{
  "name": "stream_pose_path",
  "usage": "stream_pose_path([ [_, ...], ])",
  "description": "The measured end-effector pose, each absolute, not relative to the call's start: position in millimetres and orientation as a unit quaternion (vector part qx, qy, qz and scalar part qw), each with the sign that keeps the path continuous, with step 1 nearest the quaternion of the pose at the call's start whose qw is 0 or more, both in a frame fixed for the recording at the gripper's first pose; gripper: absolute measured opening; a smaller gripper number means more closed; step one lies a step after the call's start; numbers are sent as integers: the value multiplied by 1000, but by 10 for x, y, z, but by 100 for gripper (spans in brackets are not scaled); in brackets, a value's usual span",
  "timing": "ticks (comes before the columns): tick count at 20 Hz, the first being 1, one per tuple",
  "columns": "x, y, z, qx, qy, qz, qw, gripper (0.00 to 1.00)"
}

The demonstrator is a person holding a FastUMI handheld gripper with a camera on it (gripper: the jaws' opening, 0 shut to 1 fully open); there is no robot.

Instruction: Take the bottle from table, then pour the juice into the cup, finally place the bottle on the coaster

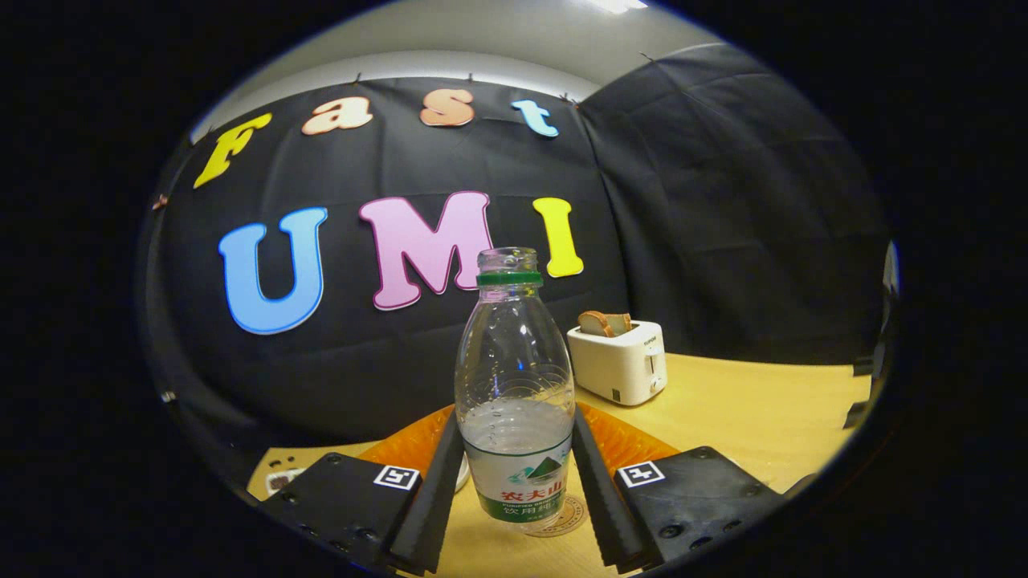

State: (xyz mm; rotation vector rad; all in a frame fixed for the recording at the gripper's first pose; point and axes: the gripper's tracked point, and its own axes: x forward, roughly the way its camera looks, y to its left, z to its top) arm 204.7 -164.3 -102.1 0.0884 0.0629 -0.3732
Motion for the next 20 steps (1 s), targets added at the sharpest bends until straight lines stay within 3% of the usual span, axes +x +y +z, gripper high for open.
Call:
stream_pose_path([
  [7, 2318, -1594, -1665, -75, 65, -183, 978, 75],
  [20, 2547, -1735, -2184, -60, 76, -205, 974, 76],
])
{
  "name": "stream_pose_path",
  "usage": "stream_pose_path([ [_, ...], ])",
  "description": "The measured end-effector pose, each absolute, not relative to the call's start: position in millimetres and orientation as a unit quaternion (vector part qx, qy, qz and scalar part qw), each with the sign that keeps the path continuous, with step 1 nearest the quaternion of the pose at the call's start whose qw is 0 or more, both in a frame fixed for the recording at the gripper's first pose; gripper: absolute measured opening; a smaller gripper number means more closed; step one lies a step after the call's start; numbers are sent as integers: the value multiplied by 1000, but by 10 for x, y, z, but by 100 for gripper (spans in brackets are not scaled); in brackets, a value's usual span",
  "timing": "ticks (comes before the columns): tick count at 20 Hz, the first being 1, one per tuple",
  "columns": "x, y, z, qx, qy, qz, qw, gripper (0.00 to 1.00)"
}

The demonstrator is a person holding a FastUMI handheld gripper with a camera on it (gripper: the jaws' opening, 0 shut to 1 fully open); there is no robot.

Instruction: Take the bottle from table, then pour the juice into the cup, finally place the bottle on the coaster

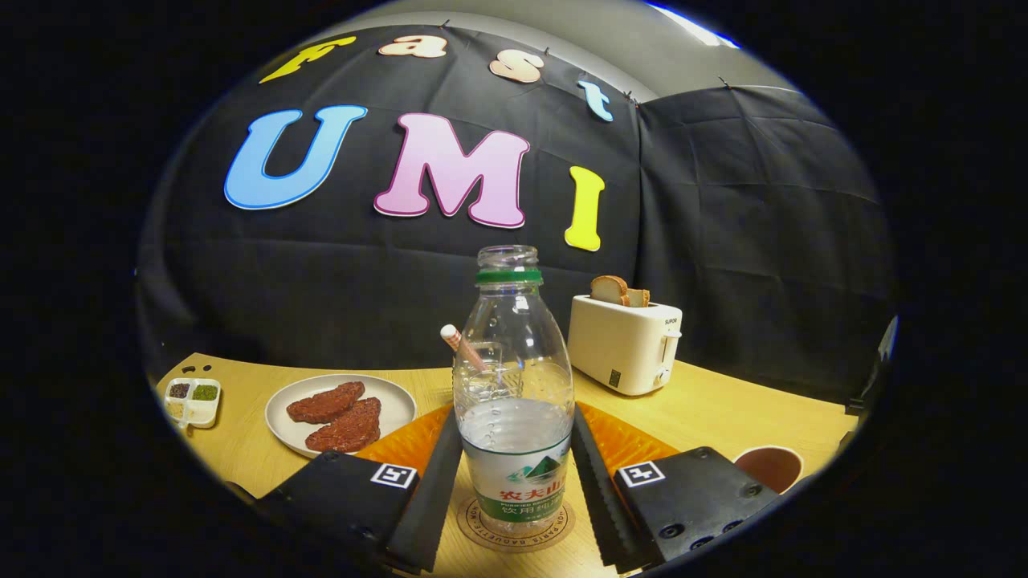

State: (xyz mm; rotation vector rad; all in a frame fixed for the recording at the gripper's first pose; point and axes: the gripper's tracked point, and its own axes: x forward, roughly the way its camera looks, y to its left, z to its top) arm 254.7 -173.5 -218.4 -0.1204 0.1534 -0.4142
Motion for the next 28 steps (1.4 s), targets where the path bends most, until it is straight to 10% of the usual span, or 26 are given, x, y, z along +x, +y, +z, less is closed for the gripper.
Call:
stream_pose_path([
  [28, 1877, -1459, -2138, -10, 90, -203, 975, 96],
])
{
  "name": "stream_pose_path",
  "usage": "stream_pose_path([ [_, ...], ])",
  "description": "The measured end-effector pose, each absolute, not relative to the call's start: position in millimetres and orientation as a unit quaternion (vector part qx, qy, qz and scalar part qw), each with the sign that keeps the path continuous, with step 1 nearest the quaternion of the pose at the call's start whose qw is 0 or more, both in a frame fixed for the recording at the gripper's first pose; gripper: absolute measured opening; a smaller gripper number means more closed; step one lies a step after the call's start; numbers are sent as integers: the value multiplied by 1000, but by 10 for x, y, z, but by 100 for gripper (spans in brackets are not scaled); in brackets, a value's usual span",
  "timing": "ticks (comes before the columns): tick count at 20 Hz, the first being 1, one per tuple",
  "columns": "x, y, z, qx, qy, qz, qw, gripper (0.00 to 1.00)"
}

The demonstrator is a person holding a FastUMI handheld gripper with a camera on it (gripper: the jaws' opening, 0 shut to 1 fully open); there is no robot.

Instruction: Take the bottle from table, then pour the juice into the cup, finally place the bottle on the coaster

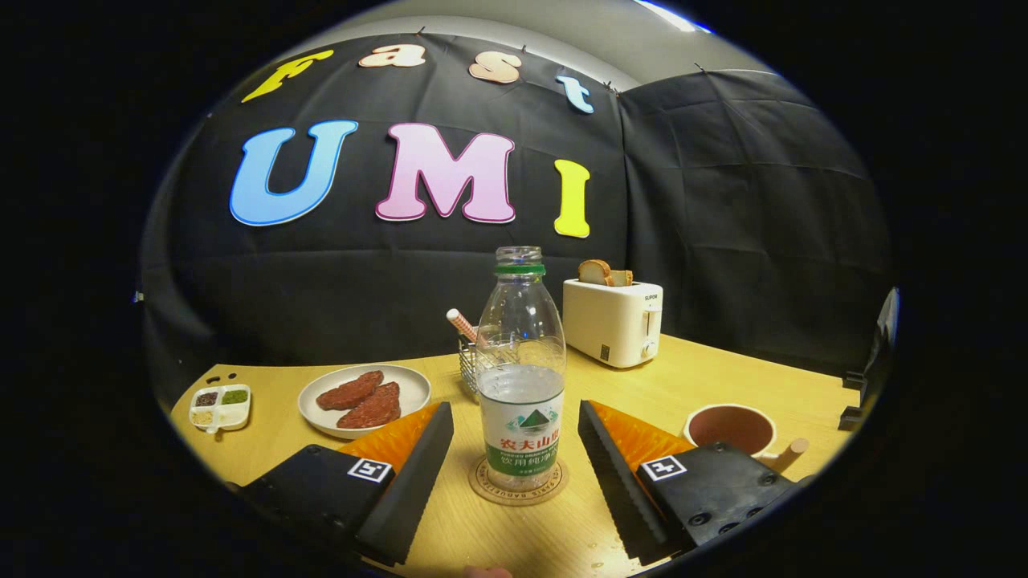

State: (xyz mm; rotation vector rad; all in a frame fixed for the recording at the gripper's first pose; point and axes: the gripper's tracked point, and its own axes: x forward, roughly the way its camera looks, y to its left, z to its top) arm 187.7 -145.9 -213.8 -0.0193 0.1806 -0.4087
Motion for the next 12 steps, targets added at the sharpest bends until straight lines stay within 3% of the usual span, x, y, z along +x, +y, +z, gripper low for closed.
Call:
stream_pose_path([
  [12, 1149, -1013, -696, -54, 63, -109, 991, 96],
])
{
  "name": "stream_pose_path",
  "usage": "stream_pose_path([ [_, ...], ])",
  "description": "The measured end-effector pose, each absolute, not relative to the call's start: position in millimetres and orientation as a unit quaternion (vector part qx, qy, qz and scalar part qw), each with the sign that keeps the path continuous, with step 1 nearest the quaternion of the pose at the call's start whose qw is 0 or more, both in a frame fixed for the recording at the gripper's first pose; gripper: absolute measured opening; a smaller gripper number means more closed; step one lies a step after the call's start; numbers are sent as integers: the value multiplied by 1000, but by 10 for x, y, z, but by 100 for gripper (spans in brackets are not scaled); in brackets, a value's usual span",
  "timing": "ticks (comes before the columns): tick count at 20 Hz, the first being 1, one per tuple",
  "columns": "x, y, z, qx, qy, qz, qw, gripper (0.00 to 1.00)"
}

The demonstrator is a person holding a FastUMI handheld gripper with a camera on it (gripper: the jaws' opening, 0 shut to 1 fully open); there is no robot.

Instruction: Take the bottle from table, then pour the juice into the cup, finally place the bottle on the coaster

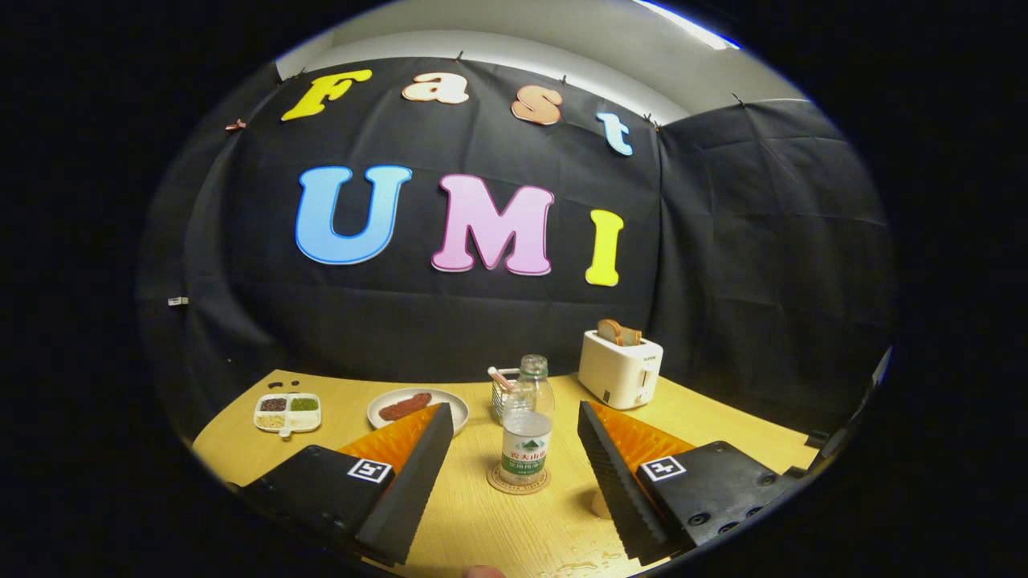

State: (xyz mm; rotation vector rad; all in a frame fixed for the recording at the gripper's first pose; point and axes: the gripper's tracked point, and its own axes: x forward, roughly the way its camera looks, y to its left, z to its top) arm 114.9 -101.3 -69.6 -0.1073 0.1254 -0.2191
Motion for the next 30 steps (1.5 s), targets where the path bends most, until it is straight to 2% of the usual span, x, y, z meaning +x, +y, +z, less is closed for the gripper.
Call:
stream_pose_path([
  [9, 893, -686, 52, -9, 37, -38, 999, 96],
  [30, 310, -1103, 408, 28, 42, 77, 996, 96],
])
